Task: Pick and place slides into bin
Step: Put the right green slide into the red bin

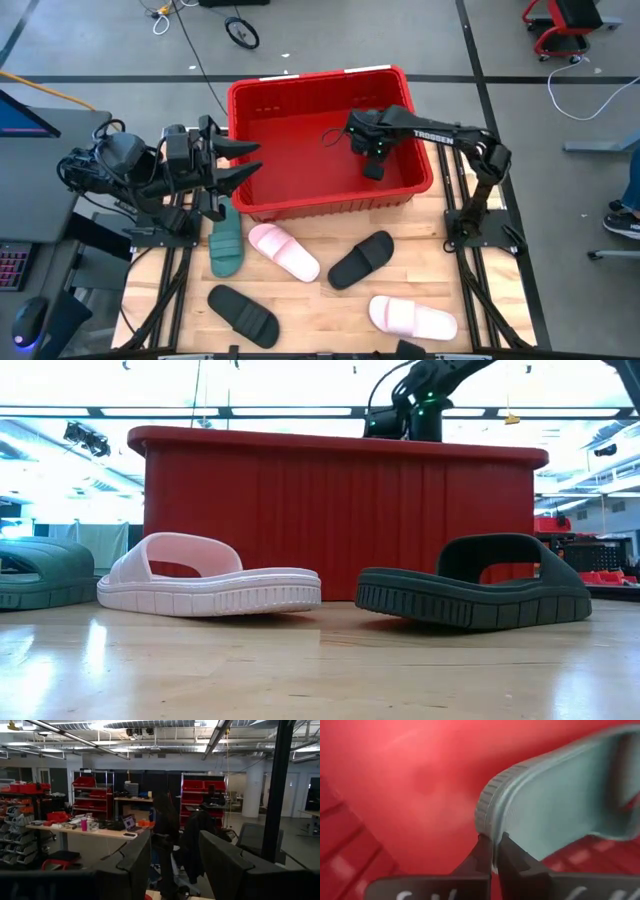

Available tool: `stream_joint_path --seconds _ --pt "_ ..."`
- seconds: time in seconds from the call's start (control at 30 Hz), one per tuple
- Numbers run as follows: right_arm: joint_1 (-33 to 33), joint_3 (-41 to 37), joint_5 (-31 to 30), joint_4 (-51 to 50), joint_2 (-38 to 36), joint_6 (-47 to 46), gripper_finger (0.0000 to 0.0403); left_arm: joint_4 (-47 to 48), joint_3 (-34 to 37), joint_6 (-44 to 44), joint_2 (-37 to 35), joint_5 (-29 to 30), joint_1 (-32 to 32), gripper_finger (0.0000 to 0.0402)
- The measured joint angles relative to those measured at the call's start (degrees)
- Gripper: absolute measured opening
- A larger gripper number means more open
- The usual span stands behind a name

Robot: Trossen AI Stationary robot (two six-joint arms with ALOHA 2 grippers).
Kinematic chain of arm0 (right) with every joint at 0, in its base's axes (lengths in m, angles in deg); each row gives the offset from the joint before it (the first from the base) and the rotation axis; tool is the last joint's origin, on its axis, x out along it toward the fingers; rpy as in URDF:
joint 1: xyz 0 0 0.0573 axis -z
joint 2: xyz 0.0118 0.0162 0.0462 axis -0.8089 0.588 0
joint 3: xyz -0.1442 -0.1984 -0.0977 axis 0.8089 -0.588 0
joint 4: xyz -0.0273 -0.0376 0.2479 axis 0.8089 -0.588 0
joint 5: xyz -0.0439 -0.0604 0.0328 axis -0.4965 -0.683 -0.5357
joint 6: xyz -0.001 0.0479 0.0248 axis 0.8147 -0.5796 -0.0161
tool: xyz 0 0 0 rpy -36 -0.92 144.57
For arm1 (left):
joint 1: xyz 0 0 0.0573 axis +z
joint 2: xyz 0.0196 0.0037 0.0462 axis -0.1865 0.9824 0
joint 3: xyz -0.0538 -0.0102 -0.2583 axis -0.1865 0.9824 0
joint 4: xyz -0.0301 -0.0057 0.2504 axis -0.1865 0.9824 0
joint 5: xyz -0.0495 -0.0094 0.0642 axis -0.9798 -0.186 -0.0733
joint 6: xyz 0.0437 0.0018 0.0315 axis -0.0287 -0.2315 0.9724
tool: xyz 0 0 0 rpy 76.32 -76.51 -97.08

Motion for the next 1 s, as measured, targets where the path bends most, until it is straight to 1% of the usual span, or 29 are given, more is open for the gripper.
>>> stream_joint_path --seconds 0.13,0.23,0.37,0.47,0.63,0.73,1.0 --pt "0.63 -0.02 -0.11 4.96 -1.32 2.28 0.0008 0.75 0.00 0.04 0.00 0.01 0.02 0.0172" --pt "2.20 -0.04 0.88 7.70 -0.09 3.40 0.0008 0.77 0.00 0.04 0.00 0.02 0.04 0.0172" --pt "3.79 -0.04 1.31 7.74 1.61 5.95 0.0008 0.83 0.00 0.02 0.00 0.02 0.04 0.0172" --pt "4.67 -0.04 0.15 7.61 2.31 6.46 0.0007 0.94 0.00 0.01 0.00 0.02 -0.01 0.0172" --pt "4.93 -0.04 -2.57 1.30 2.35 6.70 0.0011 1.28 0.00 -0.59 0.00 0.00 -0.13 0.0172" --pt "4.89 -0.04 -4.03 -2.08 2.35 7.04 0.0029 1.96 0.00 -2.86 0.00 0.02 -0.13 0.0172" --pt "4.85 -0.04 -4.40 -2.62 2.35 7.17 0.0102 3.44 0.00 -6.31 0.00 0.00 -0.13 0.0172"
